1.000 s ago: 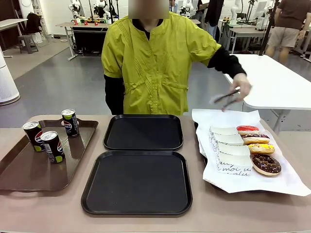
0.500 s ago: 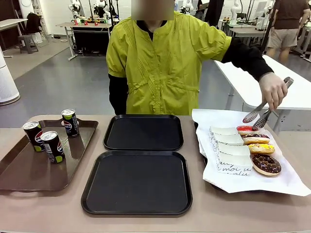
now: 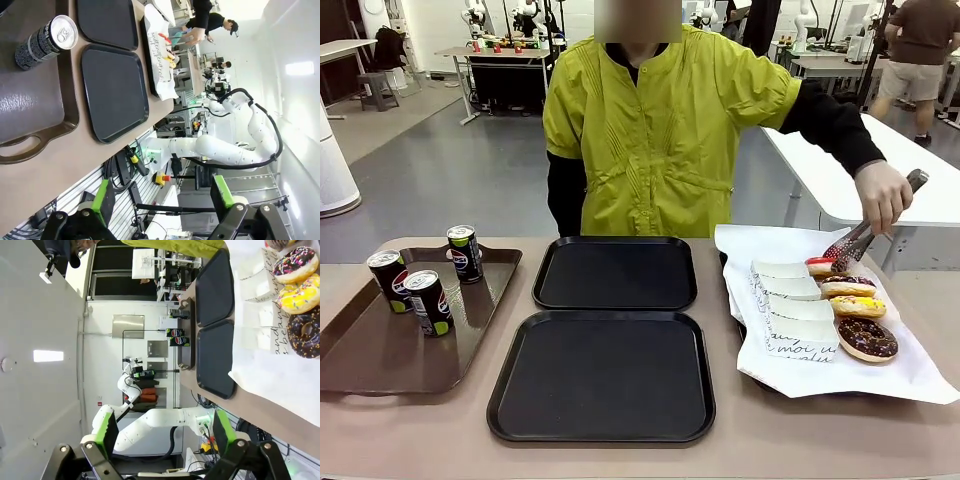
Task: Set up donuts and drinks on trays.
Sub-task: Pick up one Pepsi coke and place it on the Flat Tray.
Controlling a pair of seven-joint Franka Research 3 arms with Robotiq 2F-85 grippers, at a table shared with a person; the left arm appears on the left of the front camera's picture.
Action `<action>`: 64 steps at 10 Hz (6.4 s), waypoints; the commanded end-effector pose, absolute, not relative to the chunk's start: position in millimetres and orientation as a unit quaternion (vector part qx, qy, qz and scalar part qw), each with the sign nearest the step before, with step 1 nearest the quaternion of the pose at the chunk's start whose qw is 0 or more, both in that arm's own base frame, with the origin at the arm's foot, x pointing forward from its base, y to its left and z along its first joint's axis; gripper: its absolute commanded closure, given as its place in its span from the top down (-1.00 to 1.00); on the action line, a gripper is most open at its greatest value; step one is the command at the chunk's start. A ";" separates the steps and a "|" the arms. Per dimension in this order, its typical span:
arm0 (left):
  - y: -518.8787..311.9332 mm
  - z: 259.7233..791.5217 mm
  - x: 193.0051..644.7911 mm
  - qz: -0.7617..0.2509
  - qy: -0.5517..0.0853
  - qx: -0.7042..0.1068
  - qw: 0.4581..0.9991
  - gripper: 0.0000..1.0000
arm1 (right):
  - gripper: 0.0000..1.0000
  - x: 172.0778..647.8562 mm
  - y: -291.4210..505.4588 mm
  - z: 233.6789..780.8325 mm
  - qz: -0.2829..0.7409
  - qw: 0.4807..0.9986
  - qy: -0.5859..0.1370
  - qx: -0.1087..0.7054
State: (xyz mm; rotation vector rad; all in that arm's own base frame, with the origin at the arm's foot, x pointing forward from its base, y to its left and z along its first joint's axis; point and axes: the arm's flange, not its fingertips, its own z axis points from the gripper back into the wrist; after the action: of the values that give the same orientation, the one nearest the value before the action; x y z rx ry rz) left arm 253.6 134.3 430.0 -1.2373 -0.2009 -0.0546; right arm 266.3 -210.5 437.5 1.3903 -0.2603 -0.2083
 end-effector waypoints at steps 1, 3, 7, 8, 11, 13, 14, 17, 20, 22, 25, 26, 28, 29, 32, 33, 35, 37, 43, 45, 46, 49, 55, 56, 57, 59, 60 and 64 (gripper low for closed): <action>109.1 457.0 265.8 -0.061 -0.124 -0.523 0.841 1.00 | 1.00 267.4 -209.0 436.3 -0.095 0.750 -0.125 0.643; 76.2 491.5 274.9 -0.080 -0.150 -0.445 0.879 1.00 | 1.00 267.4 -209.0 436.3 -0.095 0.750 -0.125 0.643; -15.4 544.8 312.0 -0.094 -0.131 -0.193 0.968 1.00 | 1.00 267.4 -209.0 436.3 -0.095 0.750 -0.125 0.643; -28.9 548.6 319.7 -0.084 -0.116 -0.135 0.980 1.00 | 1.00 267.4 -209.0 436.3 -0.095 0.750 -0.125 0.643; -38.3 552.1 348.5 -0.059 -0.099 -0.046 0.992 1.00 | 1.00 267.4 -209.0 436.3 -0.095 0.750 -0.125 0.643; -32.9 547.6 347.7 -0.049 -0.077 -0.069 0.993 1.00 | 1.00 267.4 -209.0 436.3 -0.095 0.750 -0.125 0.643; -36.4 543.8 346.2 -0.063 -0.105 -0.038 0.992 1.00 | 1.00 267.4 -209.0 436.3 -0.095 0.750 -0.125 0.643; -36.4 543.8 346.2 -0.063 -0.105 -0.038 0.992 1.00 | 1.00 267.4 -209.0 436.3 -0.095 0.750 -0.125 0.643; -58.5 520.1 387.0 -0.073 -0.091 -0.023 0.993 1.00 | 1.00 267.4 -209.0 436.3 -0.095 0.750 -0.125 0.643; -71.3 497.7 400.6 -0.056 -0.112 0.006 0.992 1.00 | 1.00 267.4 -209.0 436.3 -0.095 0.750 -0.125 0.643; -72.9 465.0 428.8 0.006 -0.115 0.047 0.992 1.00 | 1.00 267.4 -209.0 436.3 -0.095 0.750 -0.125 0.643; -73.0 459.6 436.5 0.015 -0.097 0.051 0.994 1.00 | 1.00 267.4 -209.0 436.3 -0.095 0.750 -0.125 0.643; -64.4 444.8 432.0 0.030 -0.080 0.029 0.996 1.00 | 1.00 267.4 -209.0 436.3 -0.095 0.750 -0.125 0.643; -62.2 439.2 435.1 0.030 -0.075 0.019 0.997 1.00 | 1.00 267.4 -209.0 436.3 -0.095 0.750 -0.125 0.643; -65.8 430.1 439.3 0.018 -0.053 0.005 0.998 1.00 | 1.00 267.4 -209.0 436.3 -0.095 0.750 -0.125 0.643; -65.1 425.6 435.2 0.017 -0.054 -0.003 0.998 1.00 | 1.00 267.4 -209.0 436.3 -0.095 0.750 -0.125 0.643; -67.0 418.3 439.9 0.013 -0.049 0.005 0.999 1.00 | 1.00 267.4 -209.0 436.3 -0.095 0.750 -0.125 0.643; -63.9 411.2 444.5 0.013 -0.047 -0.002 0.999 1.00 | 1.00 267.4 -209.0 436.3 -0.095 0.750 -0.125 0.643; -64.1 385.3 458.9 0.010 -0.034 -0.021 0.999 1.00 | 1.00 267.4 -209.0 436.3 -0.095 0.750 -0.125 0.643; -69.0 377.8 464.0 0.007 -0.025 -0.013 1.000 1.00 | 1.00 267.4 -209.0 436.3 -0.095 0.750 -0.125 0.643; -69.5 375.0 464.2 0.007 -0.025 -0.012 1.000 1.00 | 1.00 267.4 -209.0 436.3 -0.095 0.750 -0.125 0.643; -68.7 371.2 463.0 0.005 -0.029 -0.020 0.999 1.00 | 1.00 267.4 -209.0 436.3 -0.095 0.750 -0.125 0.643; -67.6 375.8 461.2 0.002 -0.026 -0.017 1.000 0.04 | 1.00 267.4 -209.0 436.3 -0.095 0.750 -0.125 0.643; -67.5 377.6 459.3 0.002 -0.021 -0.012 1.000 -0.84 | 1.00 267.4 -209.0 436.3 -0.095 0.750 -0.125 0.643; -66.4 380.4 455.8 0.002 -0.019 -0.005 1.000 -0.96 | 1.00 267.4 -209.0 436.3 -0.095 0.750 -0.125 0.643; -66.1 382.4 455.7 0.000 -0.016 0.003 1.000 -1.00 | 1.00 267.4 -209.0 436.3 -0.095 0.750 -0.125 0.643; -66.5 381.5 457.7 -0.002 -0.013 0.008 1.000 -1.00 | 1.00 267.4 -209.0 436.3 -0.095 0.750 -0.125 0.643; -69.3 393.8 448.8 0.005 0.015 0.026 1.000 -0.08 | 1.00 267.4 -209.0 436.3 -0.095 0.750 -0.125 0.643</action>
State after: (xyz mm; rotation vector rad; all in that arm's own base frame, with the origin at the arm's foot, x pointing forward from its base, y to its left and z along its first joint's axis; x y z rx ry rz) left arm 453.7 -66.3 378.0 0.0174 -0.0072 -0.0034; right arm 267.0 -209.5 437.2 1.3893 -0.2572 -0.2078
